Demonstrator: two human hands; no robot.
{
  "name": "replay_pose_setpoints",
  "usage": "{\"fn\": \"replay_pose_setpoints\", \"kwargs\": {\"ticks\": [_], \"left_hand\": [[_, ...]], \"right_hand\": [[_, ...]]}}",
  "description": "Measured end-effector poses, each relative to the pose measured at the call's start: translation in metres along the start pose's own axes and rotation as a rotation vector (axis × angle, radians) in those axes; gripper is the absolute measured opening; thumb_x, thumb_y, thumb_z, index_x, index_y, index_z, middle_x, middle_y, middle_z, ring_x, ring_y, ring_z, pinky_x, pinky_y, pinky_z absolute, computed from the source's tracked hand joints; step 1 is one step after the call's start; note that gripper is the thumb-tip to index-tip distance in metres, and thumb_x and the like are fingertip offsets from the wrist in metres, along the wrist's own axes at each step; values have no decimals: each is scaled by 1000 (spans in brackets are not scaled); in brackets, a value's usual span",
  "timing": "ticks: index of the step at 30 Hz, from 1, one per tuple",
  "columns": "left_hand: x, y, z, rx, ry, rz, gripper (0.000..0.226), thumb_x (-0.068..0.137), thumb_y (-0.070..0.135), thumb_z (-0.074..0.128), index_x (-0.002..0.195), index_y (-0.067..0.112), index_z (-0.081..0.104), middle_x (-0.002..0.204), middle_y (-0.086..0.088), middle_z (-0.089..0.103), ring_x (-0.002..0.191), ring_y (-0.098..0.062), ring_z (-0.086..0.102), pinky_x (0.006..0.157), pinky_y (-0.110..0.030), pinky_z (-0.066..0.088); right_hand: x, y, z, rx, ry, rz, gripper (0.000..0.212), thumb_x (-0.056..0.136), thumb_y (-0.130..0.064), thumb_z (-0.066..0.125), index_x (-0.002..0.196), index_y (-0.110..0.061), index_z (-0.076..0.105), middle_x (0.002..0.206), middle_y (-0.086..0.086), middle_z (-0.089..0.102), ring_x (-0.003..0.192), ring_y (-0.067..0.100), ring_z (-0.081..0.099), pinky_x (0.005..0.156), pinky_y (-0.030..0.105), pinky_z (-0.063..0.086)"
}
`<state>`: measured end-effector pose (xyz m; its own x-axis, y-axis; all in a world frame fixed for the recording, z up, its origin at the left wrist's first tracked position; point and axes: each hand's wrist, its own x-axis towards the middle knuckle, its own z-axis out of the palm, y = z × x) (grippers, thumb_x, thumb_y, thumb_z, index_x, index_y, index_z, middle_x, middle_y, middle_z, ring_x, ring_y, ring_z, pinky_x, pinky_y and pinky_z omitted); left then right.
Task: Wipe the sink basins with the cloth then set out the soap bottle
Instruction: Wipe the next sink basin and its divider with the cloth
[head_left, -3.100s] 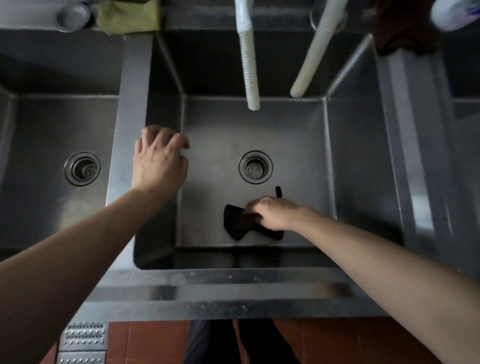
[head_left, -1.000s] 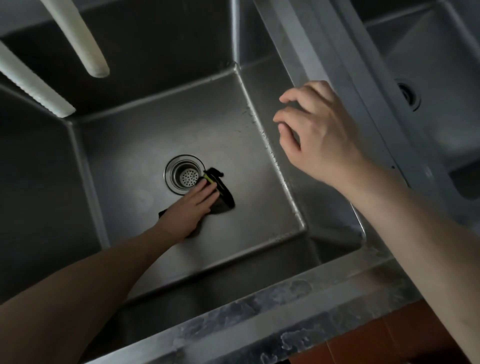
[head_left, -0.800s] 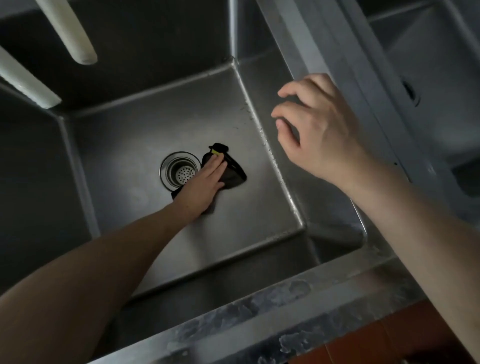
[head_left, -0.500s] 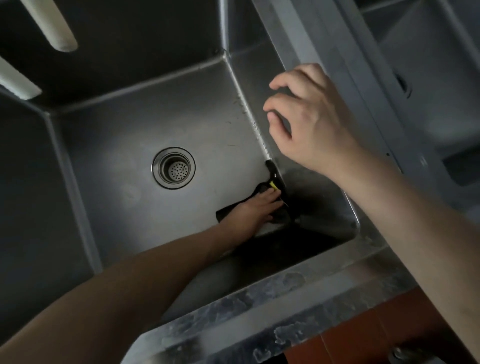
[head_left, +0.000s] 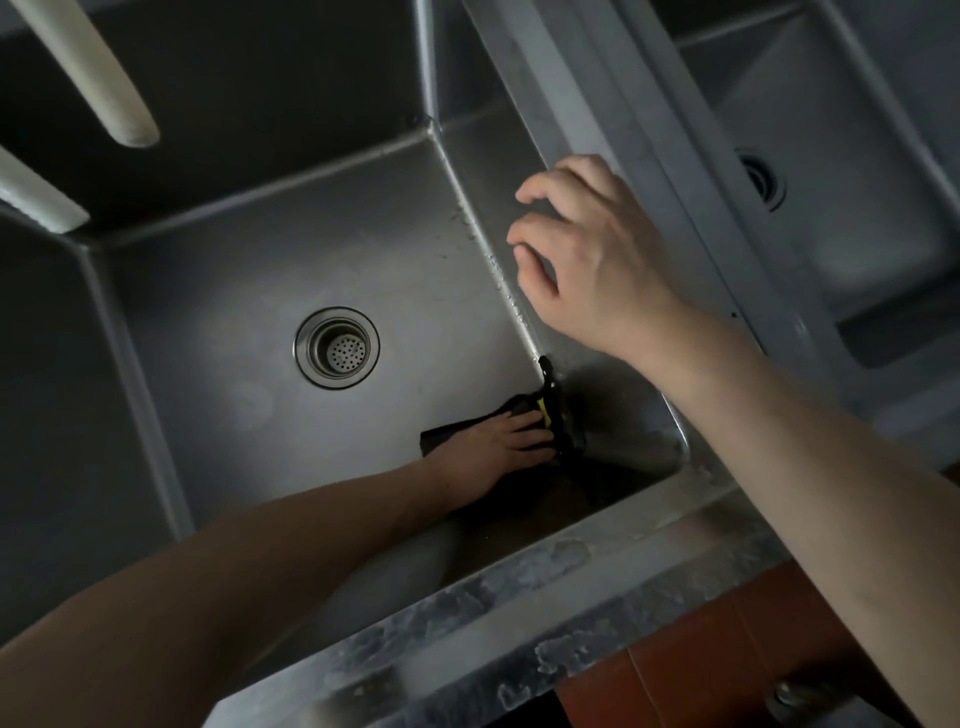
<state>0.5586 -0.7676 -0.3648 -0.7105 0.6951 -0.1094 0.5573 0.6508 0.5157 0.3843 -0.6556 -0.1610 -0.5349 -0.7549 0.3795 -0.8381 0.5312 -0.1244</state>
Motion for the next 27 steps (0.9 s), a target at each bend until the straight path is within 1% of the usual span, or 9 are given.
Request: {"fn": "replay_pose_setpoints", "kwargs": {"ticks": [2,4,9,11,14,19,23,25,27], "left_hand": [[-19,-2,3,-43,-2,15,52,97,11,31,143,15,55,152,-7,47,148,-32,31,119,-49,29],[-44,-6,5,-96,6,13,50,99,10,32,144,14,54,153,-7,47,149,-31,28,121,-48,26],[-108,-8,7,-211,11,-37,44,105,12,35,146,16,52,154,-5,46,152,-23,21,124,-34,15],[-132,-8,6,-230,-18,-76,45,105,10,40,148,21,49,156,-1,42,154,-19,16,125,-33,14],[-174,-9,3,-240,-67,-133,47,105,15,36,150,25,46,159,2,39,154,-16,15,125,-28,9],[-209,-11,4,-195,-113,-139,49,108,21,28,156,31,33,164,8,25,155,-19,9,126,-34,9],[-200,-14,6,-155,-53,-91,46,110,25,25,154,25,39,164,4,28,154,-27,17,122,-44,22],[-194,-16,8,-148,-31,-74,45,110,25,27,153,24,41,163,2,29,153,-29,18,122,-45,22],[-183,-19,7,-155,3,-60,44,110,26,28,150,21,46,161,0,34,153,-30,19,124,-42,19]], "right_hand": [[0,-1,-1,-1,-2,4,22,94,-21,57,87,-9,74,115,10,68,113,34,55,89,42,49],[0,-1,-2,-3,-16,8,24,95,-21,56,87,-8,74,116,9,67,114,32,54,90,42,49],[1,0,-4,0,-24,3,25,97,-21,55,89,-8,74,115,9,67,114,33,56,90,42,50],[1,0,-4,2,-12,1,24,97,-21,55,89,-8,74,114,9,67,113,33,57,89,43,51],[1,0,-3,17,6,-6,25,98,-24,56,87,-8,73,113,10,68,111,35,58,87,44,51],[2,-1,-4,15,-2,16,27,98,-30,59,88,-10,74,113,8,68,112,32,57,89,42,49],[2,-1,-3,30,-7,16,27,98,-29,58,89,-10,74,115,8,68,112,33,56,91,44,49],[2,-1,-2,27,-9,22,26,98,-28,57,90,-10,74,116,8,67,113,32,56,92,44,49],[2,0,-2,16,-11,28,26,98,-27,56,90,-9,73,117,8,67,113,32,56,92,44,49]]}}
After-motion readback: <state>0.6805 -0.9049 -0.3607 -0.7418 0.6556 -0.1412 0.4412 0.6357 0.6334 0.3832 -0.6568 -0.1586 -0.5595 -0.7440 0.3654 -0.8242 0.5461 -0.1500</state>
